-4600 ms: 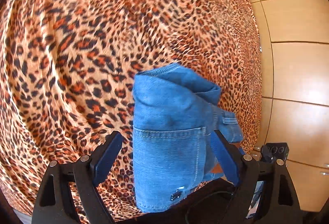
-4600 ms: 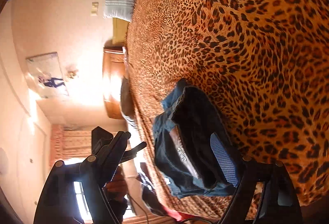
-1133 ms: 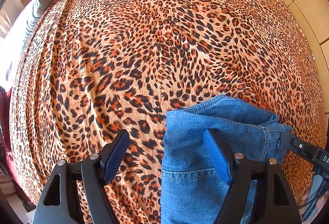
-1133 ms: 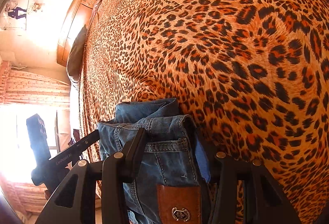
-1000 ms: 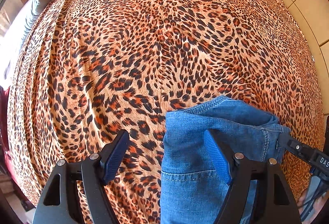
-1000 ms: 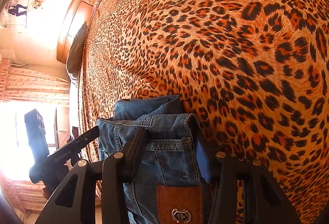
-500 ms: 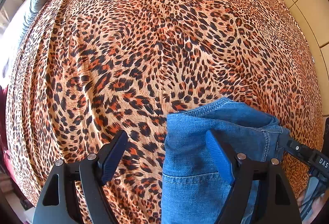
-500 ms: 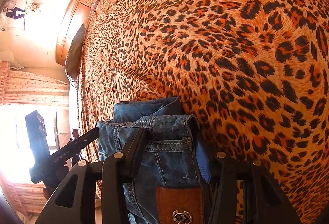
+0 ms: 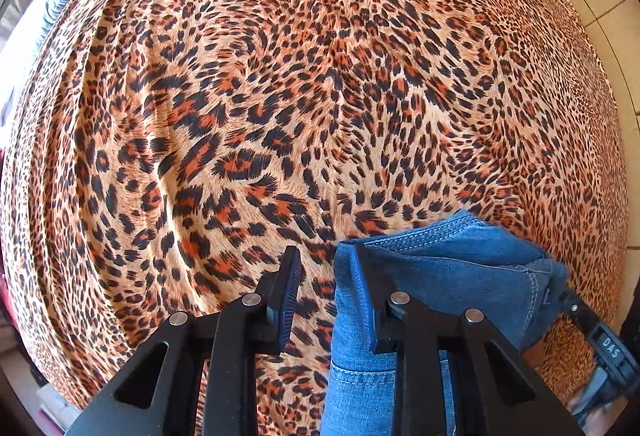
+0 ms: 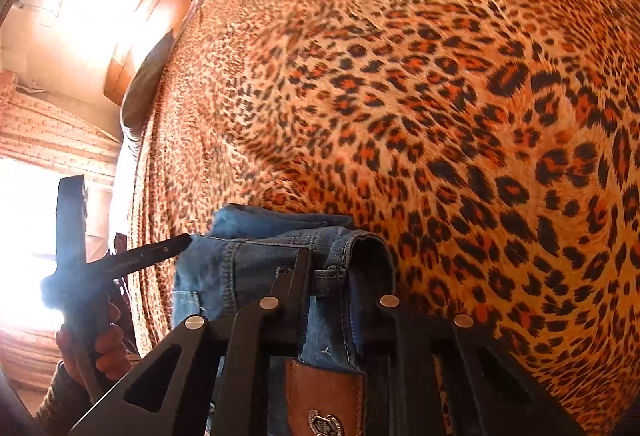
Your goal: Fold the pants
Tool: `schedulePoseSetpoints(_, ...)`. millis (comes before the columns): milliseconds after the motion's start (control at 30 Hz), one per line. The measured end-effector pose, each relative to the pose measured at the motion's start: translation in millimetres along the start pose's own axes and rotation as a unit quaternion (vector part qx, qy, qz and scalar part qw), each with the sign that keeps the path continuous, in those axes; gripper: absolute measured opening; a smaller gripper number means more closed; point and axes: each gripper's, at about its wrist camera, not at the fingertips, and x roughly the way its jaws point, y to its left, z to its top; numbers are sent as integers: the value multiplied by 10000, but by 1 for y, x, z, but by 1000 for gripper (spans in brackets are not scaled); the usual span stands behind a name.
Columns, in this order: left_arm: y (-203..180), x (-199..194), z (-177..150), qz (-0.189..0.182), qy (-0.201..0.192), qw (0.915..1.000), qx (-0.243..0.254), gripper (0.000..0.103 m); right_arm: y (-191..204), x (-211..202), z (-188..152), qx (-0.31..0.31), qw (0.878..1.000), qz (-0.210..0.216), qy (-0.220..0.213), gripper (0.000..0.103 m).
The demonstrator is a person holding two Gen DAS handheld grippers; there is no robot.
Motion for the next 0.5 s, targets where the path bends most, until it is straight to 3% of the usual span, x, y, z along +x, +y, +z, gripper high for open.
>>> schedulePoseSetpoints(67,2,-4,1,-21,38,10000,-11,26,-11,-2,-1,294,9993,241,-15,21)
schedulePoseSetpoints(100,5,-7,1,-72,69,9999,-24,26,-14,-8,-2,396,9988,291,-43,28)
schedulePoseSetpoints(167,13,-15,-5,-313,149,9994,-58,30,-18,-23,-4,455,9976,516,-118,28)
schedulePoseSetpoints(200,17,-19,-6,-427,160,9989,-66,33,-20,-31,-7,444,9968,645,-136,28)
schedulePoseSetpoints(267,24,-26,-20,-787,183,9967,-102,58,-24,-41,-18,470,9954,832,-67,38)
schedulePoseSetpoints(333,27,-30,-39,-1086,138,9938,-181,69,-26,-44,-31,474,9946,921,34,48)
schedulePoseSetpoints(433,27,-22,-61,-1456,267,9887,-242,74,-24,-35,-53,439,9943,931,269,48)
schedulePoseSetpoints(500,22,-3,-68,-1472,572,9871,-277,76,-22,-23,-64,397,9957,726,409,48)
